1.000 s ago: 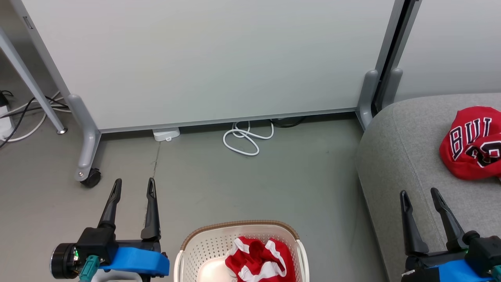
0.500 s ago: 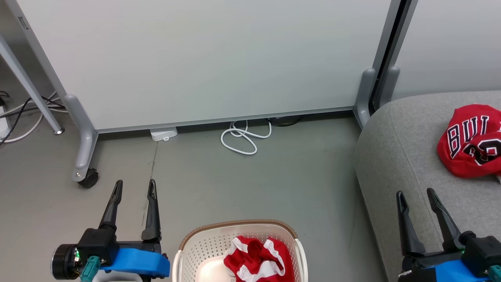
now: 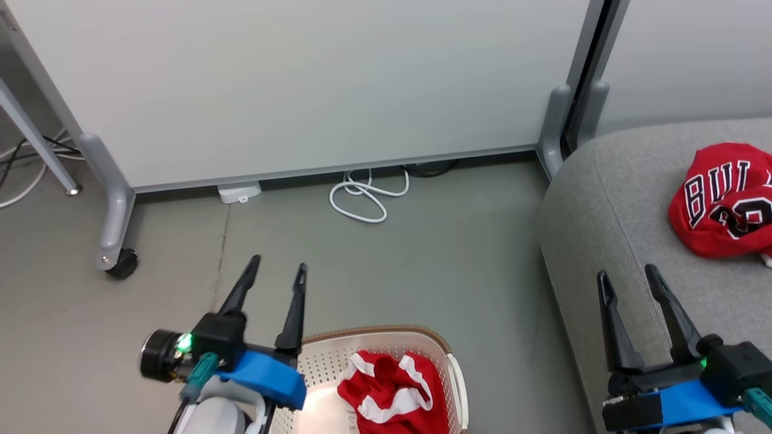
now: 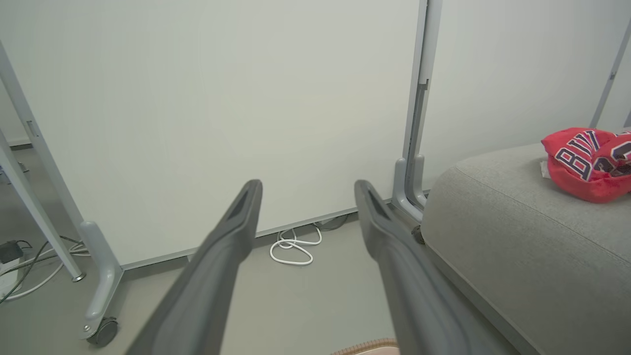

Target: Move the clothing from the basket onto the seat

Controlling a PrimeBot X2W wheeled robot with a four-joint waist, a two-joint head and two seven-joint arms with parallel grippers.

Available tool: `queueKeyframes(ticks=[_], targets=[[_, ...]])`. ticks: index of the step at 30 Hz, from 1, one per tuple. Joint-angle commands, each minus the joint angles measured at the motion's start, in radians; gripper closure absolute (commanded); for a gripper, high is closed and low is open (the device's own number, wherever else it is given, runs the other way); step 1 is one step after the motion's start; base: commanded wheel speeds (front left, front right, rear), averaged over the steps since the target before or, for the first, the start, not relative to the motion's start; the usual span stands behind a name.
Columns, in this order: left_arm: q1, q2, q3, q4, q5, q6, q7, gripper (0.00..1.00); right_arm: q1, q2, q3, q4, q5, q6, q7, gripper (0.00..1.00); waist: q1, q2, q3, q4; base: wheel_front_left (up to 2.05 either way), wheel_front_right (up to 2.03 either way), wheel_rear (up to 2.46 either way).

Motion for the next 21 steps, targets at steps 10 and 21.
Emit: queueKeyframes(ticks=[10,21], targets=[[-0.211,0.051,-0.216,0.22,-0.041,-0.01,-0.003,0.0,-0.122,-0.038,0.034,-0.036,0.009,0.0,-0.001,0.0,0.0,-0.0001,0.156,-0.067,0.0,0.0,0.0],[-0.439,0.083,-0.486,0.457,-0.123,-0.01,-0.003,0.0,-0.248,-0.059,0.039,-0.065,0.021,0.0,-0.001,0.0,0.0,-0.0001,0.374,-0.105,0.0,0.0,0.0]])
